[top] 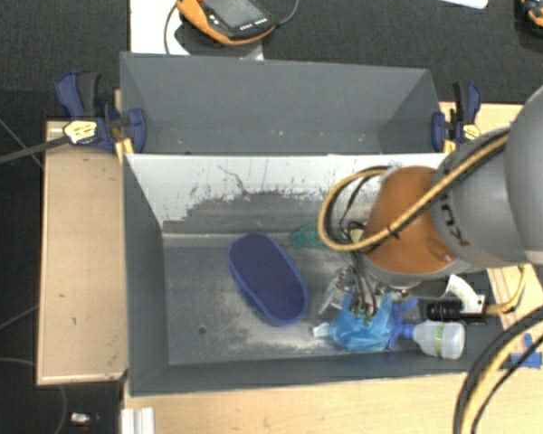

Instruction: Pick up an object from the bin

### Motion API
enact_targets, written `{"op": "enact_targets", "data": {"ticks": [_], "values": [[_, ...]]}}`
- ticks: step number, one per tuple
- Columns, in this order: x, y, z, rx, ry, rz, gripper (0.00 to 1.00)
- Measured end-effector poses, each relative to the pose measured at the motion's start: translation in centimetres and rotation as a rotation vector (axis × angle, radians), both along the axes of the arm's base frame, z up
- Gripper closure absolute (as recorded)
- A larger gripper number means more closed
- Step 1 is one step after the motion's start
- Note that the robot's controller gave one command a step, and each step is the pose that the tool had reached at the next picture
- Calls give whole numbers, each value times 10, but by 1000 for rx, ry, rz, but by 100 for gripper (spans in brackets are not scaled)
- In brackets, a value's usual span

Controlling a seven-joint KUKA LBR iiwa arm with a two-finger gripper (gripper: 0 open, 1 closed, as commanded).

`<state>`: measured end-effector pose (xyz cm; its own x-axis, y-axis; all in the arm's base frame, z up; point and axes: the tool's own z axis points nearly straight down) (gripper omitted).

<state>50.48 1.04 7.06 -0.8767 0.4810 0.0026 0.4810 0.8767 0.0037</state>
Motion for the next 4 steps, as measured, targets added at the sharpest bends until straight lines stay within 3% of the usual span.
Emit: {"op": "enact_targets", "data": {"ticks": [4], "values": [[0,0,0,0,0,-2,100]]}}
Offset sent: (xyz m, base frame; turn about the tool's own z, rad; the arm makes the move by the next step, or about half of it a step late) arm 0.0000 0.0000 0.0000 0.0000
